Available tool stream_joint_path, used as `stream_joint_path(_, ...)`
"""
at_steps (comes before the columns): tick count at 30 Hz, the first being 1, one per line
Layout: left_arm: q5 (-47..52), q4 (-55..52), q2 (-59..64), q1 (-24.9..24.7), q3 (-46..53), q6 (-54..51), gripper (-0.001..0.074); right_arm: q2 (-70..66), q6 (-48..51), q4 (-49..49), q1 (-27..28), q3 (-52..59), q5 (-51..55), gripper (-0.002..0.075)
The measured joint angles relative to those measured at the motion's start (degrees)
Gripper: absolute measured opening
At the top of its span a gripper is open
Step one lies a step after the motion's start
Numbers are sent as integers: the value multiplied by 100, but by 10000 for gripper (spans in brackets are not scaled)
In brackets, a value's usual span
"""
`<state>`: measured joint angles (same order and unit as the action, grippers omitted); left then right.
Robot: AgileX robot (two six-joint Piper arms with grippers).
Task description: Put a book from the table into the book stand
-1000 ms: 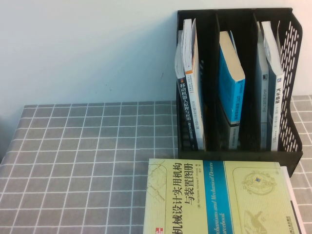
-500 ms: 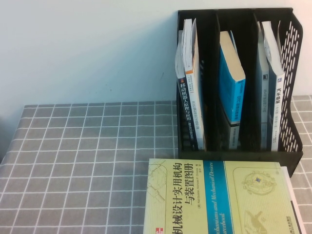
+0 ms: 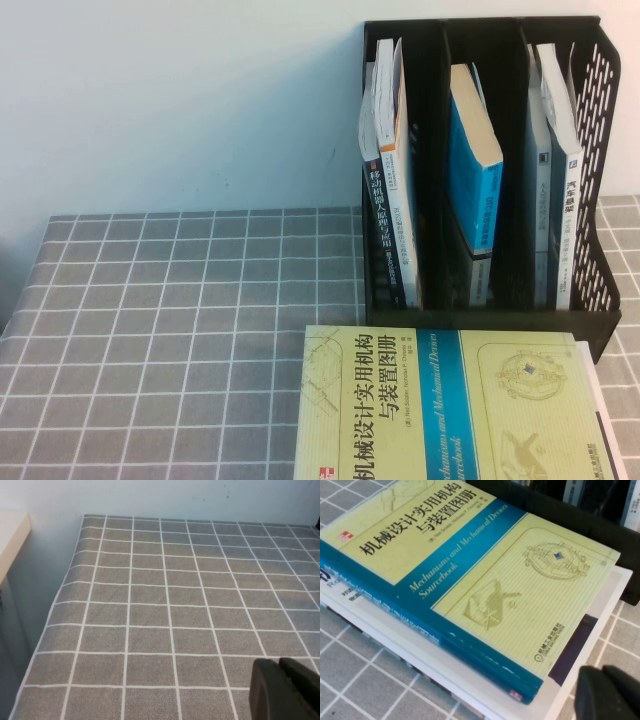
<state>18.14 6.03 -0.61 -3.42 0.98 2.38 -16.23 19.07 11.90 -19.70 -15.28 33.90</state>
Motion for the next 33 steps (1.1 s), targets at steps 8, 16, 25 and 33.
stream_joint_path(8, 0, 0, 0, 0, 0, 0, 1, 86, -46, 0, 10, 91, -60, -3)
stream_joint_path(16, 0, 0, 0, 0, 0, 0, 1, 916, -387, -1332, 614, 800, -1555, -3)
stream_joint_path(25, 0, 0, 0, 0, 0, 0, 1, 1678, -825, -1421, 1824, 1656, -1762, -3)
stream_joint_path(33, 0, 0, 0, 0, 0, 0, 1, 1697, -1361, -1377, 1899, 1656, -1350, -3)
